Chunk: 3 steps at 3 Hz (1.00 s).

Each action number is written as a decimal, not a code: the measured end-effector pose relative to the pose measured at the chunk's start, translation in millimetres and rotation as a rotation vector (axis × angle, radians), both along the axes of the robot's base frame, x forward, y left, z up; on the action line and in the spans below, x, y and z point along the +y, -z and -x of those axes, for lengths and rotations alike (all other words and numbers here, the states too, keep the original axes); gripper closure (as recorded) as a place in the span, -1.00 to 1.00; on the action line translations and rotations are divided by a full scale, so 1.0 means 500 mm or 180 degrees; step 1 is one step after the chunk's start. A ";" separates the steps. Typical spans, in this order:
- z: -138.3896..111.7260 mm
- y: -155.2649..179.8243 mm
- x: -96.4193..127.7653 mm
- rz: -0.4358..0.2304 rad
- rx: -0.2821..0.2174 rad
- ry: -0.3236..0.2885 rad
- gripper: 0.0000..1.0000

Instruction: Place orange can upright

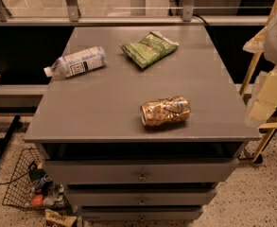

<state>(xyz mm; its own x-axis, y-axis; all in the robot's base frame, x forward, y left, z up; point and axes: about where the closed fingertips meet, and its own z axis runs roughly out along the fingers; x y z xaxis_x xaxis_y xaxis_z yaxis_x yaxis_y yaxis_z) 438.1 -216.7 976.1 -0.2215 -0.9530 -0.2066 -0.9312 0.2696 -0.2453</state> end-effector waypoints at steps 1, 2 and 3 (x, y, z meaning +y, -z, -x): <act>0.000 0.000 0.000 0.0000 -0.0001 0.0000 -1.00; -0.009 -0.004 0.080 0.0160 -0.0085 -0.0491 -1.00; 0.002 0.000 0.194 0.0413 -0.0211 -0.1059 -1.00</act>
Offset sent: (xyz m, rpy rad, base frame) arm 0.0131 0.1140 -0.0003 -0.1467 -0.0525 0.4501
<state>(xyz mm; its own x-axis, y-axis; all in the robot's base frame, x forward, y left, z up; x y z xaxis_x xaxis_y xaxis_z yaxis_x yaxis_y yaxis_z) 437.4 -119.6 976.2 0.1151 -0.9899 -0.0828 -0.9436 -0.0829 -0.3204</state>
